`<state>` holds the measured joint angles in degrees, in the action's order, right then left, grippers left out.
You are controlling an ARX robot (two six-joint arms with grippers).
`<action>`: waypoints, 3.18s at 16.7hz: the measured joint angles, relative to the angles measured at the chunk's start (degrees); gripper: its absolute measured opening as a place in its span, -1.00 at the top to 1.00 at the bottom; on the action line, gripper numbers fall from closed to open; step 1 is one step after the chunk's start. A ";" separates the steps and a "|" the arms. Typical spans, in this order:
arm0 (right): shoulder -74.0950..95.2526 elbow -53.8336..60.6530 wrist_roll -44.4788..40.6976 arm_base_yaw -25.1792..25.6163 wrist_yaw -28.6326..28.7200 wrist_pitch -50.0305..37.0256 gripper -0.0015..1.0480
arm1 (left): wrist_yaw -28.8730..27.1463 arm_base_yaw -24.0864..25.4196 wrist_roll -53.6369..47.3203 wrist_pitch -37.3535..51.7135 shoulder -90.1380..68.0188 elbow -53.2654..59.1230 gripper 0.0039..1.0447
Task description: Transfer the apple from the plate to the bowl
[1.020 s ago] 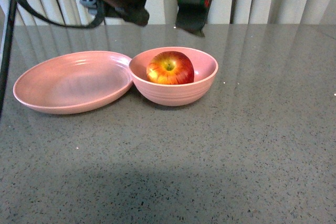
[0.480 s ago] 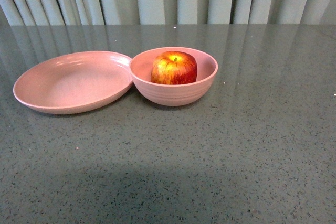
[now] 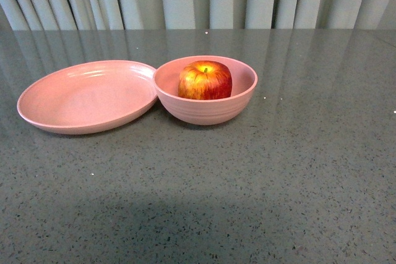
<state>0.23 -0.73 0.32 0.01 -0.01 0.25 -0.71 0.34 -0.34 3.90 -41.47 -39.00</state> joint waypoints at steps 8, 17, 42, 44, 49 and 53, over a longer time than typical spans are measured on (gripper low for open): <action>0.00 -0.02 0.00 0.00 0.02 -0.02 -0.87 | 0.68 -0.48 0.17 8.48 10.78 20.55 0.98; 0.00 -0.02 0.00 0.00 0.02 0.00 -0.87 | 0.68 -0.48 0.17 8.55 24.13 34.16 0.98; 0.00 0.00 0.00 0.00 0.02 -0.02 -0.87 | 0.68 -0.50 0.31 -4.11 40.89 38.14 0.47; 0.00 -0.02 0.00 0.00 0.04 -0.02 -0.87 | 0.68 -0.50 0.31 -4.11 40.89 38.14 0.02; 0.00 -0.02 0.00 0.00 0.04 -0.02 -0.87 | 0.68 -0.50 0.31 -4.11 40.89 38.14 -0.88; 0.00 -0.02 0.00 0.00 0.02 -0.02 -0.87 | 0.68 -0.50 0.31 -4.09 40.89 38.14 -0.88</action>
<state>0.23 -0.75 0.32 0.01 0.01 0.23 -0.03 -0.16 -0.03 -0.19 -0.58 -0.86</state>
